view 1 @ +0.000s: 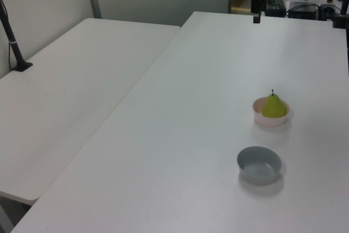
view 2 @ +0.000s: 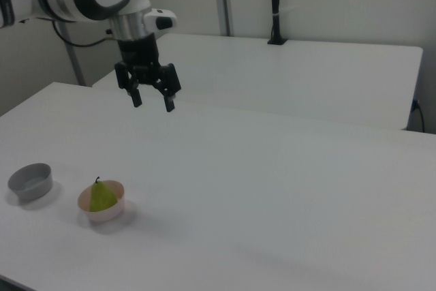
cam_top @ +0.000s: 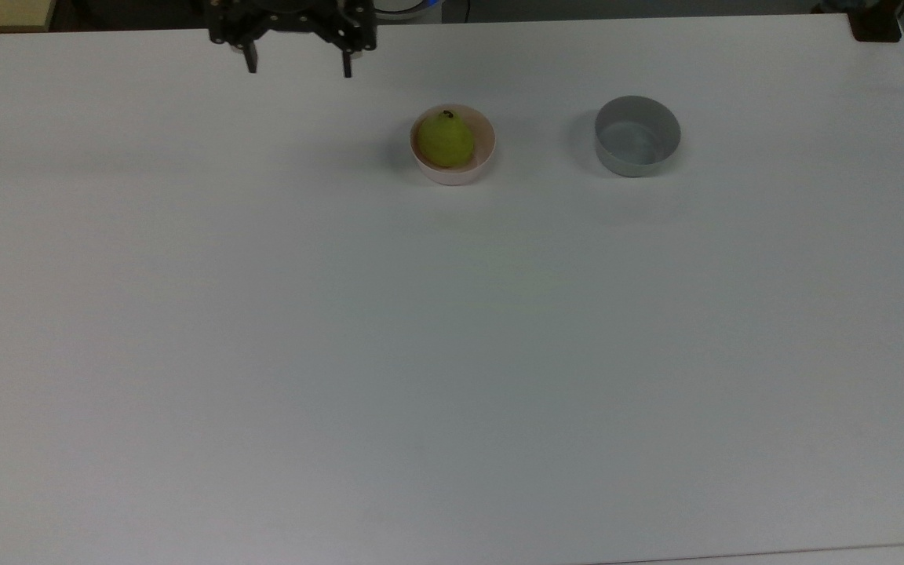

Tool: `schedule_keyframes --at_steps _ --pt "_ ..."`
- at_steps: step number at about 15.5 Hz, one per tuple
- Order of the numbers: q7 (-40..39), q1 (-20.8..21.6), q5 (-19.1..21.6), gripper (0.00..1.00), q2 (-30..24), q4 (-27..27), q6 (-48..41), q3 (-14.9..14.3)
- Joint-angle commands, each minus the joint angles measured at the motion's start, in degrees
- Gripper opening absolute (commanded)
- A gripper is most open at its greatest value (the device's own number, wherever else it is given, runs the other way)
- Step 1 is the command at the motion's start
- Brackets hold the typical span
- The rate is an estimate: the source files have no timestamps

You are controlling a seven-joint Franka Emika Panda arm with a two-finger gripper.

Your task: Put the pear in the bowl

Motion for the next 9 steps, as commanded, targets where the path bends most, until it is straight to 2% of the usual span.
schedule_keyframes --at_steps 1,9 --pt "1.2 -4.5 0.3 1.0 0.7 1.2 -0.7 1.8" --pt "1.6 -4.4 0.3 1.0 0.6 1.3 0.7 0.5"
